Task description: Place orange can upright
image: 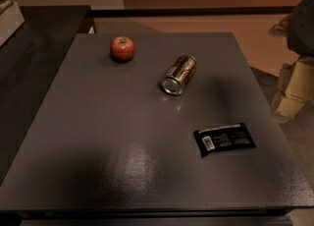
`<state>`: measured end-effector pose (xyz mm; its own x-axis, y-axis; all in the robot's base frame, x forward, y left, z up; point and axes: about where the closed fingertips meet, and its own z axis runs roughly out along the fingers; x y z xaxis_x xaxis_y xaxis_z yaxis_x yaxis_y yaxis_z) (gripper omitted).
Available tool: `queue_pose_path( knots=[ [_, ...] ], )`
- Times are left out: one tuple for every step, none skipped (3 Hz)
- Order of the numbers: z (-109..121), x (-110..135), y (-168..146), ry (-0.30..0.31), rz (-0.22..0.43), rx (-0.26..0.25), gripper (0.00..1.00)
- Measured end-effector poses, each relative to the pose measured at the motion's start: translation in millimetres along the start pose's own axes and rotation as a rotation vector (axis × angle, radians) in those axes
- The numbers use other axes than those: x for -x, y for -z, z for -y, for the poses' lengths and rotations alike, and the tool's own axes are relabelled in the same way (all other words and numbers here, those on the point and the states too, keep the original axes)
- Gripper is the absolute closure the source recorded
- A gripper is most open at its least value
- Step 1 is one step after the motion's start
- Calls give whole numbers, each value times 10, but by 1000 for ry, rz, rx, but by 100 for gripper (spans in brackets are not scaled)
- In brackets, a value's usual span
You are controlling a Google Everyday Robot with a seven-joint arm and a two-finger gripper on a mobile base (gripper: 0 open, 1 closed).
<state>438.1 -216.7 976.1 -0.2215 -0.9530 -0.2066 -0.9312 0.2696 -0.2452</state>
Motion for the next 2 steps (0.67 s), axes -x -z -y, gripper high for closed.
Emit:
queue_pose_path(
  knots=[
    [0,0,0,0,0,0,0],
    [10,32,-1,21,0,11,0]
  ],
)
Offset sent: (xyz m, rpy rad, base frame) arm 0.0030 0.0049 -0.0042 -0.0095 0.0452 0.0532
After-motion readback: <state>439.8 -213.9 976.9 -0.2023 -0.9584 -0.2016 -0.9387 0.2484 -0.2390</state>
